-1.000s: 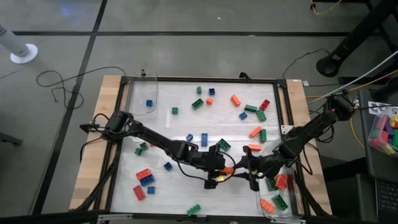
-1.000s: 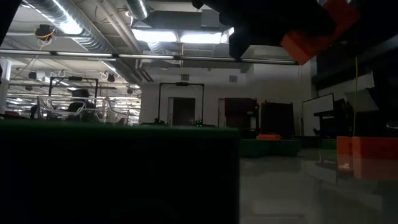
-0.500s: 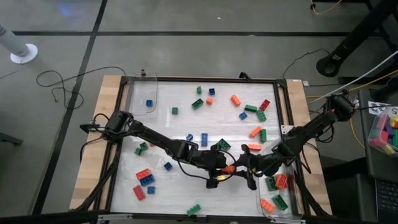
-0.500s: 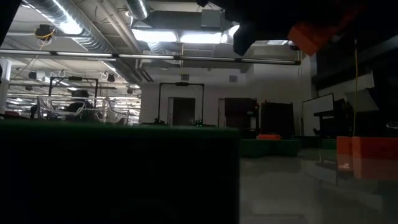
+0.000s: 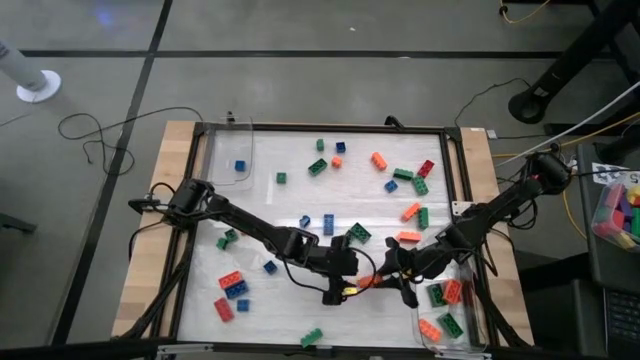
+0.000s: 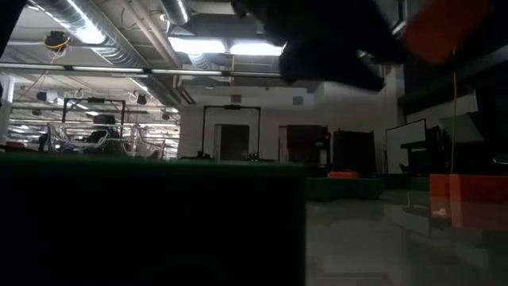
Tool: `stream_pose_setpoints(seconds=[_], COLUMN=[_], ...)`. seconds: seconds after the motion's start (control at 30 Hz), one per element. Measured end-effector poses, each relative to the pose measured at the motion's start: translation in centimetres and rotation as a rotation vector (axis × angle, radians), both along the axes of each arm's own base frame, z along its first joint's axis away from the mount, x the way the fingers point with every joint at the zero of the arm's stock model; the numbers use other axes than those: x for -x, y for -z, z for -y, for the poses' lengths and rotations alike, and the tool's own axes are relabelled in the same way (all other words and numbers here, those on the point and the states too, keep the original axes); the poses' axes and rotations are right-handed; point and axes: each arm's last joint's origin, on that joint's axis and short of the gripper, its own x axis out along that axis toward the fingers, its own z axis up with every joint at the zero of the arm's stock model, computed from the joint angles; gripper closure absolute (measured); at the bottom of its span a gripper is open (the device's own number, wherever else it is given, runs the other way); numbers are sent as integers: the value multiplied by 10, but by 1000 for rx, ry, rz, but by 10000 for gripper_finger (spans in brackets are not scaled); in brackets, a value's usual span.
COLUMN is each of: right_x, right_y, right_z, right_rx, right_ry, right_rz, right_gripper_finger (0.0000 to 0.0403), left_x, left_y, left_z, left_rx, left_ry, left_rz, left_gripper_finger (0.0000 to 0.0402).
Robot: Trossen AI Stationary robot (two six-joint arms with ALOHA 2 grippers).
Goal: Sort blocks by size
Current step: Put the 8 stud orange game piece into the bottom transparent bin
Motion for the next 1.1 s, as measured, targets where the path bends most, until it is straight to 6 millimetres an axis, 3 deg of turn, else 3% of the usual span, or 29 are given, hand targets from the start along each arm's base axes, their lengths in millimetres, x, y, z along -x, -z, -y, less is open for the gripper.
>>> stream_pose_setpoints(seconds=[0.33,0.6,0.87,1.1], right_x=[28,63,90,98], right_y=[-20,-34,-22,-12], right_z=[11,26,46,52], right_rx=[-231,-447,-391,-346], right_ry=[-120,-263,-65,58], right_rz=[-195,-524,-837,-993], right_gripper_finger=[311,308,304,263], left_x=[17,24,30,32], left_y=[5,8,12,13], left_z=[-35,-62,-81,-93], left_rx=[-40,-60,-42,-46], left_ry=[-116,-189,-284,-315], left_rz=[-268,-402,-500,-546], left_gripper_finger=[188,188,188,188])
